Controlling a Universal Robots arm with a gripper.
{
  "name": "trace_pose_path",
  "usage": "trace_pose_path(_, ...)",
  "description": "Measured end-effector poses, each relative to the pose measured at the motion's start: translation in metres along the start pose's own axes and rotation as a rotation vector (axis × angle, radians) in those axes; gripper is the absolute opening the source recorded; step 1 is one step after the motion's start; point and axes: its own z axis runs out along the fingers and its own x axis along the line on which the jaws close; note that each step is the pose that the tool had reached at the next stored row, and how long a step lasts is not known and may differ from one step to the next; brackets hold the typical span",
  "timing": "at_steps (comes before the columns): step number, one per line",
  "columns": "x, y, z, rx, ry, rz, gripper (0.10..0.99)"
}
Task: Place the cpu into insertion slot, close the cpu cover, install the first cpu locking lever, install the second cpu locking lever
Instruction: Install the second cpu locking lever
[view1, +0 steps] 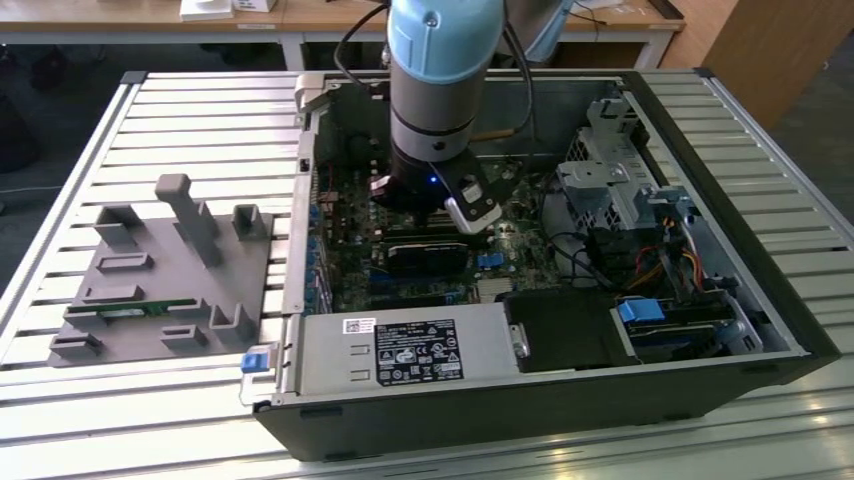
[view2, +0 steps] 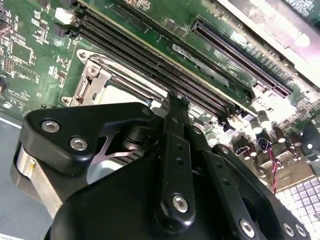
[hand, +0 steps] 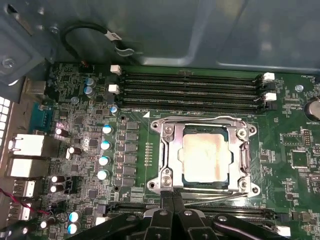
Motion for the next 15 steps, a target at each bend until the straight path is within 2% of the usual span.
trace_pose_path(5,0.0009,-0.0067,-0.0016,-0.015,-0.0005,0.000,0.106)
trace_pose_path(13,0.0071,-0.0083,0.0003,-0.031,-0.0008,0.000,0.106)
trace_pose_path(15,0.0072,-0.0089,0.0020,-0.039,-0.0008,0.000,0.106)
